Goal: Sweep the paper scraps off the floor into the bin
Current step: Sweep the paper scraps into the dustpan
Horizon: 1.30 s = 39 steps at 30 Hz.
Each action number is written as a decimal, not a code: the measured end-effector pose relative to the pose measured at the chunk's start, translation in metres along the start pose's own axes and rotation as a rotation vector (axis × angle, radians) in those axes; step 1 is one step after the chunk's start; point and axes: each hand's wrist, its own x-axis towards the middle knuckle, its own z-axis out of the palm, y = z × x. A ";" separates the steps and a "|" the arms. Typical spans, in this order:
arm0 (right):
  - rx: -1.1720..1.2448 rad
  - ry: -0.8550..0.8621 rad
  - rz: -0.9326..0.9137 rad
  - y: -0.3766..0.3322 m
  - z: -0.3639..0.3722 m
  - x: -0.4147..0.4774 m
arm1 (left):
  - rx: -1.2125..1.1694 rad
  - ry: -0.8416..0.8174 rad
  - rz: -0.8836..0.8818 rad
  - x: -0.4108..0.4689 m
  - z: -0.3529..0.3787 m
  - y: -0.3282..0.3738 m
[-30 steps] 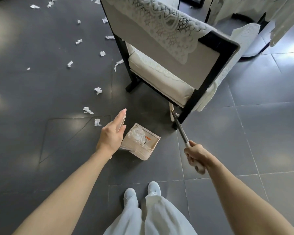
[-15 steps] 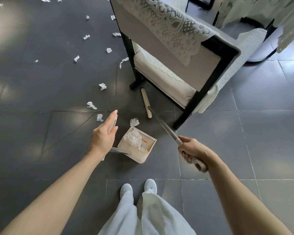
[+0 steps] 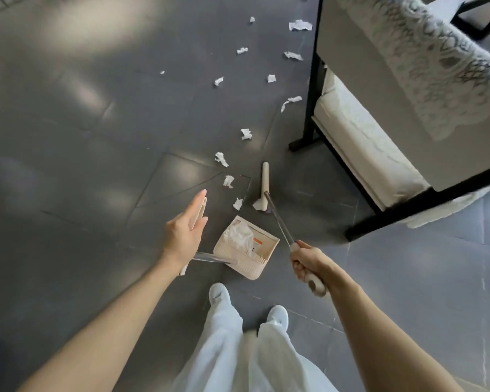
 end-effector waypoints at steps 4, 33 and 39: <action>-0.035 -0.017 -0.041 -0.024 0.044 0.004 | 0.003 0.042 -0.069 0.008 -0.031 -0.018; -0.557 -0.106 -0.105 -0.168 0.013 0.085 | -0.080 0.198 -0.427 0.105 -0.023 -0.032; -0.577 -0.217 -0.016 -0.151 0.009 0.045 | -0.032 0.242 -0.388 0.116 -0.019 -0.029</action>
